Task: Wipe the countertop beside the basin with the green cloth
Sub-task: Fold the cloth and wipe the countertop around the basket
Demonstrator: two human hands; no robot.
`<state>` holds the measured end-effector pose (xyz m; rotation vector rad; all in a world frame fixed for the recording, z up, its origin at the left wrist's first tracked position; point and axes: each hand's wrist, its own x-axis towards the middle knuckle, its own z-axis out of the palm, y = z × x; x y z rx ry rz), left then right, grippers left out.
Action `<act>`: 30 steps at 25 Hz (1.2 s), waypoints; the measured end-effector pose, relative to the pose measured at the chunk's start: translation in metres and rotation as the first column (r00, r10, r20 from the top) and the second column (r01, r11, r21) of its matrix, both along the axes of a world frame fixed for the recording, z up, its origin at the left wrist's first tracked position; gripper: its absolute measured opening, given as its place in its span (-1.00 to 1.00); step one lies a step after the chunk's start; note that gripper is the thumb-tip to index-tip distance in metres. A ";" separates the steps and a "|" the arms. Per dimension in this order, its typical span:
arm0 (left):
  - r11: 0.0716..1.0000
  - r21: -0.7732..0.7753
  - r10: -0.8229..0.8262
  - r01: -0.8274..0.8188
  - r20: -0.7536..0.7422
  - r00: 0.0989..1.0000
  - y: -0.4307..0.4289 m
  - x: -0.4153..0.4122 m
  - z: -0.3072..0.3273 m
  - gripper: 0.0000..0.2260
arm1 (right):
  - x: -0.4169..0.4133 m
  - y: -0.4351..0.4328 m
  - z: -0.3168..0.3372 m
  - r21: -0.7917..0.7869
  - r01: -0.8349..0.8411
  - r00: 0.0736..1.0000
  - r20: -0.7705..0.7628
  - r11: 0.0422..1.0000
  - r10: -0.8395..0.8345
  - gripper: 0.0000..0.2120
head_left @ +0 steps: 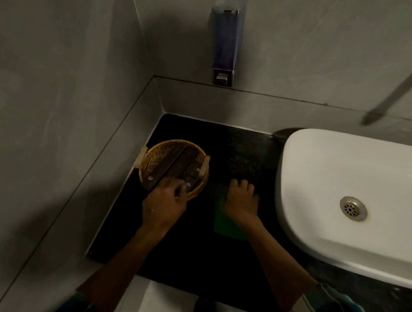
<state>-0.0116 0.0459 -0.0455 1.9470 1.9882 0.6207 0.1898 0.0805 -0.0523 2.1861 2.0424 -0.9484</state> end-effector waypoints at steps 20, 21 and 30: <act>0.428 -0.787 0.525 0.444 0.617 0.586 -0.122 0.174 -0.006 -0.46 | 0.165 -0.220 0.005 -0.195 0.395 0.744 -0.506 0.898 -0.437 -0.31; 0.398 -0.773 0.514 0.493 0.634 0.578 -0.129 0.198 -0.007 -0.45 | 0.189 -0.234 0.007 -0.202 0.476 0.713 -0.481 0.856 -0.510 -0.28; 0.428 -0.478 -0.023 0.767 0.843 0.538 -0.175 0.489 0.033 -0.43 | 0.450 -0.318 0.055 -0.306 0.863 0.055 -0.734 0.402 -0.677 -0.40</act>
